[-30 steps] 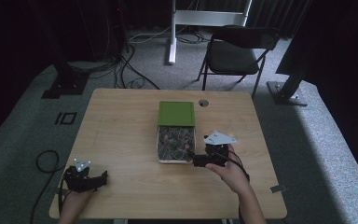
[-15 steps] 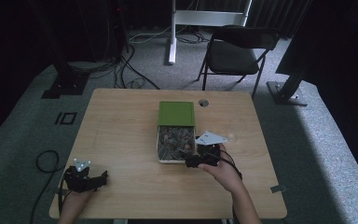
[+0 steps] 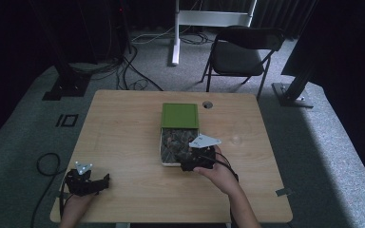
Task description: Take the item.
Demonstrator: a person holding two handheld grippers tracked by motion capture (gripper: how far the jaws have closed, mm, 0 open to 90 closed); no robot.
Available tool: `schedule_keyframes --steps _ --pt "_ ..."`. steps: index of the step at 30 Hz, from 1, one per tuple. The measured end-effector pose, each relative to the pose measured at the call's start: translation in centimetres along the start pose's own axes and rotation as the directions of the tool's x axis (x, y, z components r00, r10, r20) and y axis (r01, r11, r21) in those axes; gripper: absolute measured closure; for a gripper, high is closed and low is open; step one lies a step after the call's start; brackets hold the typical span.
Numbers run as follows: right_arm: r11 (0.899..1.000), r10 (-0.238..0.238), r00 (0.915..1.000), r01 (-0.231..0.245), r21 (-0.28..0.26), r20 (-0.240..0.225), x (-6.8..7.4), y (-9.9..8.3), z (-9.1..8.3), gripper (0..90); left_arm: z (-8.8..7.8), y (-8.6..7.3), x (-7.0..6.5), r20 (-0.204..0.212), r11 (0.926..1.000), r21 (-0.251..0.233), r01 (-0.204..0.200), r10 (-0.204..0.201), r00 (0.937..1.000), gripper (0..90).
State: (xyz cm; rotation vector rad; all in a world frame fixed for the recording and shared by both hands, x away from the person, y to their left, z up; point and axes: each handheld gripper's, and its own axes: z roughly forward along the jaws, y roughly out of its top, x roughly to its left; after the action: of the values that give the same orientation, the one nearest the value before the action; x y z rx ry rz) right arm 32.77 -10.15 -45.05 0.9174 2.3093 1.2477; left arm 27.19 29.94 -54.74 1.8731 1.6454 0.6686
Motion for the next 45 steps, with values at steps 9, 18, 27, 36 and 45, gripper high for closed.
schedule_keyframes --steps 9,18,27,36,45 --pt "1.000 0.000 0.9999 0.000 0.006 -0.011 0.6 0.4 1.1 19.5 0.0 0.0 0.0 0.000 1.0000 0.000 -0.001 0.001 1.0000 1.7" --pt "1.000 0.021 0.9995 -0.020 0.024 -0.025 1.3 0.9 2.5 27.5 0.0 0.0 0.0 -0.001 1.0000 0.001 -0.004 0.004 1.0000 1.6" --pt "0.998 0.045 0.9988 -0.046 0.038 0.020 1.2 1.0 3.8 41.4 0.0 0.0 0.0 0.000 1.0000 0.001 -0.002 0.002 1.0000 1.7" --pt "0.998 0.037 0.9954 -0.041 0.049 0.088 1.3 1.0 4.7 54.2 0.0 0.0 0.0 0.000 1.0000 0.001 -0.003 0.003 1.0000 1.7" --pt "0.996 0.039 0.9933 -0.047 0.070 0.109 1.5 0.5 5.5 59.6 0.0 0.0 0.0 0.000 1.0000 0.001 -0.002 0.002 1.0000 1.7"
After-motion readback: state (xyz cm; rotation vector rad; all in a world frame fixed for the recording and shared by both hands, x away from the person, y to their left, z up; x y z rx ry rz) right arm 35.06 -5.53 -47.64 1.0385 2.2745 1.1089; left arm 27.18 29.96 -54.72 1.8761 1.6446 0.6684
